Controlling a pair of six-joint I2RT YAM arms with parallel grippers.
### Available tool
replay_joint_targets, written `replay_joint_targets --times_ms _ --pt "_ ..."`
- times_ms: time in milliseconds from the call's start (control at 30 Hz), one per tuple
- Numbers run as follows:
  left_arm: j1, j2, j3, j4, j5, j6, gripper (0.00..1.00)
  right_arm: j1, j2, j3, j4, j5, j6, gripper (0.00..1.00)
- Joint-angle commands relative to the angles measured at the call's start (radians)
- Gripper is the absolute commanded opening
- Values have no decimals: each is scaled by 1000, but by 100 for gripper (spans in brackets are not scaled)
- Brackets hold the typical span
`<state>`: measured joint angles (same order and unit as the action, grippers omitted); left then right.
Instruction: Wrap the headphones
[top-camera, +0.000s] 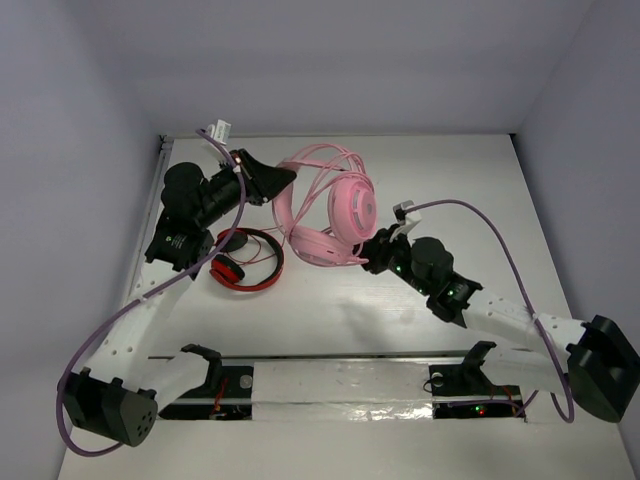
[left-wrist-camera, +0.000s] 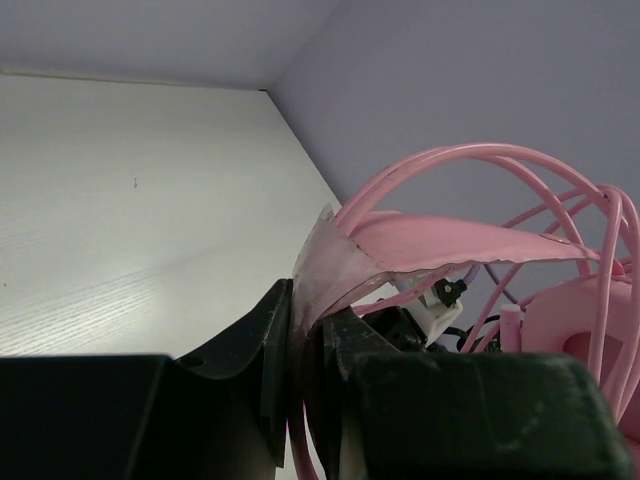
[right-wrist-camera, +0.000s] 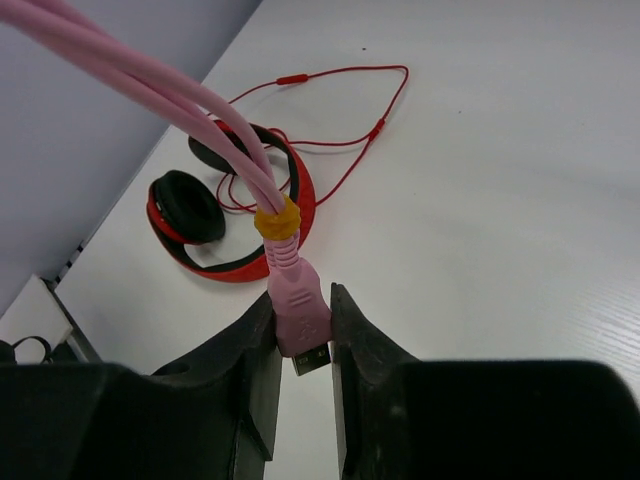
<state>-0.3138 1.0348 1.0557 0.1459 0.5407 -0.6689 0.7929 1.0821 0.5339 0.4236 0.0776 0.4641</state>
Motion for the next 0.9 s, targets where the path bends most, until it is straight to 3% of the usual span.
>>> replay_joint_targets --times_ms 0,167,367,633,867 --pt "2 -9 29 159 4 -106 0 -4 -13 -8 81 -1 27 10" --pt "12 8 -52 276 -18 -224 0 -4 67 31 93 -50 53 0" --pt "12 18 -180 414 -183 -330 0 -4 167 41 153 -124 131 0" --pt "-1 94 -270 511 -462 -319 0 14 108 -11 132 -163 217 0" --pt "-97 260 -252 624 -611 -342 0 14 24 -103 121 -184 327 0"
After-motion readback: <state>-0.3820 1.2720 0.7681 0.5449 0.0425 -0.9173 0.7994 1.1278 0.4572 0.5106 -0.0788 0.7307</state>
